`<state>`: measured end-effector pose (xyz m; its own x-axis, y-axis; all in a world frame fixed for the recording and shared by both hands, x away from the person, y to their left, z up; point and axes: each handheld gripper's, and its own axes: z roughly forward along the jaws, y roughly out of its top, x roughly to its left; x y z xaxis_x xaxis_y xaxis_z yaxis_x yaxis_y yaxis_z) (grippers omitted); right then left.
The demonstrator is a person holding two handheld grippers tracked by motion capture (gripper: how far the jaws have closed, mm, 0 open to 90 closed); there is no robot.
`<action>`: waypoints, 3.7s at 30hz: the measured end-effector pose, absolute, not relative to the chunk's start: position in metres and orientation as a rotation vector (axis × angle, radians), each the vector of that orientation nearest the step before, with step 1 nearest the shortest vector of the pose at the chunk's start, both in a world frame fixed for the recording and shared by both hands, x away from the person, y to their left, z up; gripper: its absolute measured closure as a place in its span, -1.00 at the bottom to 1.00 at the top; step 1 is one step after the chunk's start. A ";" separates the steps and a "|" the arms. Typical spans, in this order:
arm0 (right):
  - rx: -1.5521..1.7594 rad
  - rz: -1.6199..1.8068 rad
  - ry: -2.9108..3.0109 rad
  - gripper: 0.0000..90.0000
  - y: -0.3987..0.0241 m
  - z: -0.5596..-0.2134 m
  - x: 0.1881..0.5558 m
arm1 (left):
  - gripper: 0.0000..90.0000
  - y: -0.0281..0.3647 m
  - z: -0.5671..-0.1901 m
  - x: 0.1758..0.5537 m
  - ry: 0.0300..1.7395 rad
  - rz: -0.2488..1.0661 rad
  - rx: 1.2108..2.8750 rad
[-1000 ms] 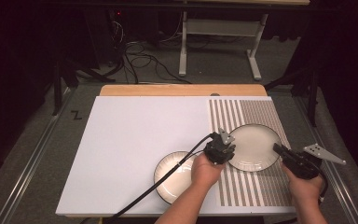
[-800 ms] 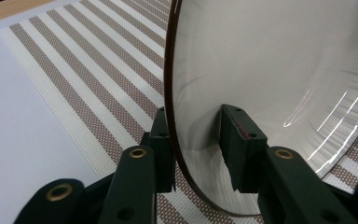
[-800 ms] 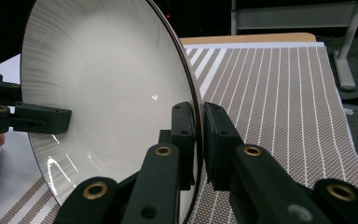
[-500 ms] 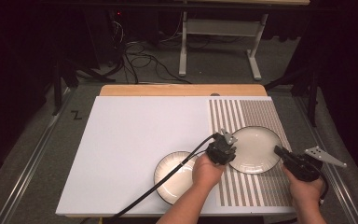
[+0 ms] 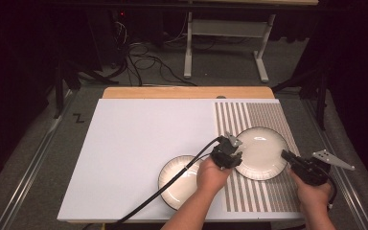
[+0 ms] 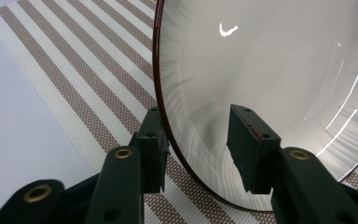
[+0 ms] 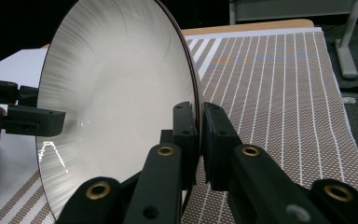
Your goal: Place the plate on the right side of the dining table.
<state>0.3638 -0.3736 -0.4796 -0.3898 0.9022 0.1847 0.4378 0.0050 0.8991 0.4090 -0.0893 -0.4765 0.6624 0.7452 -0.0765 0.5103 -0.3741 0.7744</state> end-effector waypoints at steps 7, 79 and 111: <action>1.378 1.355 1.841 0.92 -0.373 -0.480 0.366 | 0.13 -0.077 -0.472 0.407 0.979 0.391 2.005; 1.596 1.133 1.875 0.79 -0.372 -0.497 0.405 | -0.97 0.188 -0.481 0.281 1.025 0.565 1.733; 1.331 1.188 1.890 -0.64 -0.343 -0.466 0.363 | -0.96 0.192 -0.483 0.282 1.046 0.537 1.745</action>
